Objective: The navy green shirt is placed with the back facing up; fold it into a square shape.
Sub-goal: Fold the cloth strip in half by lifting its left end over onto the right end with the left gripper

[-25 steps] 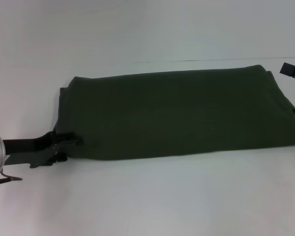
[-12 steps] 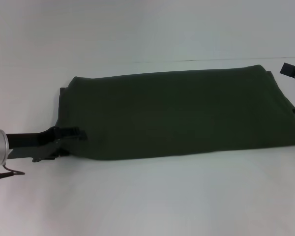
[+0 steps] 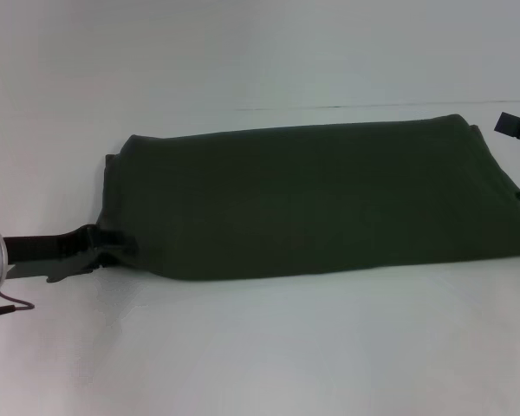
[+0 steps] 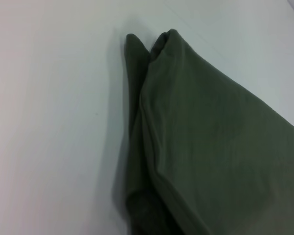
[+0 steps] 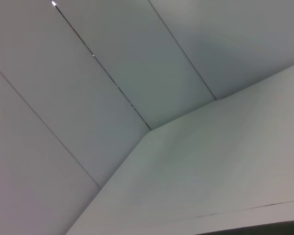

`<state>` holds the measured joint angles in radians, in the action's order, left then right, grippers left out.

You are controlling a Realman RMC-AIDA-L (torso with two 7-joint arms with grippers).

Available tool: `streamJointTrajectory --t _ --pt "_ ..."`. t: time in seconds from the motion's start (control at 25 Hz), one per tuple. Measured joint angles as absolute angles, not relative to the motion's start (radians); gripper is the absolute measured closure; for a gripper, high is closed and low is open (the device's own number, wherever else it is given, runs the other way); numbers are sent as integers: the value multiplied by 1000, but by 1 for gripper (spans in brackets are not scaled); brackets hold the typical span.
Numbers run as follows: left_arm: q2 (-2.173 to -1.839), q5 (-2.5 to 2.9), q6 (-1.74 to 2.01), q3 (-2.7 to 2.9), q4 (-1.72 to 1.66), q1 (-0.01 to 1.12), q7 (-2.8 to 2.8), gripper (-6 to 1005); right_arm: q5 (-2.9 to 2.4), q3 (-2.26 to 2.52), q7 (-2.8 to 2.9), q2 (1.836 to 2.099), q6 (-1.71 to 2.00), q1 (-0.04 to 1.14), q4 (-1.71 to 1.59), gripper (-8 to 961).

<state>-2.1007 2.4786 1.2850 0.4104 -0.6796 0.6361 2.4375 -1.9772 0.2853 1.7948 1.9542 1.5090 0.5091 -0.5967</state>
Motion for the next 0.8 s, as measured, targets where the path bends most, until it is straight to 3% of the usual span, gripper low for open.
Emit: streamJointTrajectory --t 0.16,0.8 --pt "-2101 2478 1278 410 -680 633 2434 585 -1977 285 1794 1954 1510 509 -597 132" --pt "-2111 2412 1331 324 -682 566 2375 968 -1961 285 1784 1967 1504 503 -596 134"
